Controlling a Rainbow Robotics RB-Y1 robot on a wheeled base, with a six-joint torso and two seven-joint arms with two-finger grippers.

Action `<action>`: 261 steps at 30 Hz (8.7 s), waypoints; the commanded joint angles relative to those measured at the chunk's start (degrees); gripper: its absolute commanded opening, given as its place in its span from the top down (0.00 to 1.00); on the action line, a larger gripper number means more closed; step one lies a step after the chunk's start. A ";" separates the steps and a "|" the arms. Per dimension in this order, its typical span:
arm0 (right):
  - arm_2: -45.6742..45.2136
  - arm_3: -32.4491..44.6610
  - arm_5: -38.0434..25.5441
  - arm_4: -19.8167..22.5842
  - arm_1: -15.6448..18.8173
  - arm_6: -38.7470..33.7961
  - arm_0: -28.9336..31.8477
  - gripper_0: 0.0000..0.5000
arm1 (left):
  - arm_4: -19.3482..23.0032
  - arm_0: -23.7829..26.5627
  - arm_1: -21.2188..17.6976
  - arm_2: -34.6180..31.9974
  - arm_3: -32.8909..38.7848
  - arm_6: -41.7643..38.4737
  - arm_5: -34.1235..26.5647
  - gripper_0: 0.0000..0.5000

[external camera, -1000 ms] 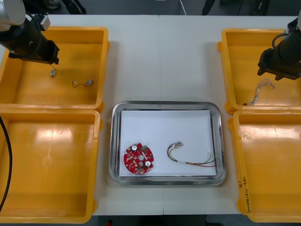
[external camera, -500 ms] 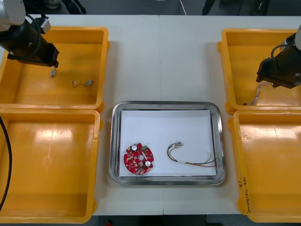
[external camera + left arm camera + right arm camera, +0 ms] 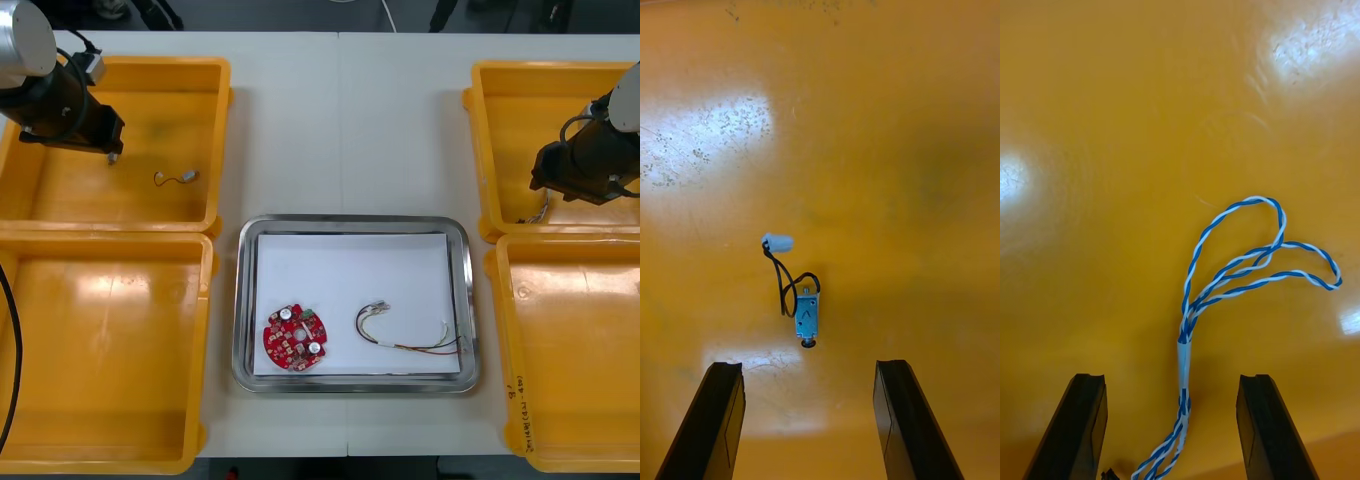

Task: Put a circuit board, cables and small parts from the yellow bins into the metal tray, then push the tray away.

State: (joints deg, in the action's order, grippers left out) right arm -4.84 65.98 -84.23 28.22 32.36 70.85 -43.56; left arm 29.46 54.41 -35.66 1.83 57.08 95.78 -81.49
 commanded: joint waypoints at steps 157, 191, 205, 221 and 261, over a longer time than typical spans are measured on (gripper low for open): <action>3.35 38.43 -25.77 15.37 7.10 4.92 -2.41 1.00 | 3.94 -5.80 12.89 39.04 40.39 -50.86 -15.63 1.00; 3.35 38.35 -25.77 14.93 7.01 4.74 -2.41 1.00 | 2.80 -8.26 10.35 43.52 39.95 -52.01 -11.41 0.00; 3.70 38.43 -25.77 15.46 7.10 5.62 -2.41 1.00 | 8.34 -7.21 9.03 31.92 47.07 -50.86 -21.70 0.00; 13.19 40.28 -25.77 22.23 7.10 6.94 -2.41 1.00 | 12.03 -3.78 5.95 19.70 49.27 -47.52 -28.51 0.00; 31.56 46.96 -19.84 10.19 -2.21 39.98 3.30 1.00 | 7.63 -2.55 -3.19 3.44 33.36 -20.10 -28.51 0.00</action>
State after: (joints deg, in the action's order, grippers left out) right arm 25.71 110.89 -105.70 39.24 30.69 108.97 -42.22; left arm 37.30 48.87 -36.93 6.82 91.28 70.28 -109.55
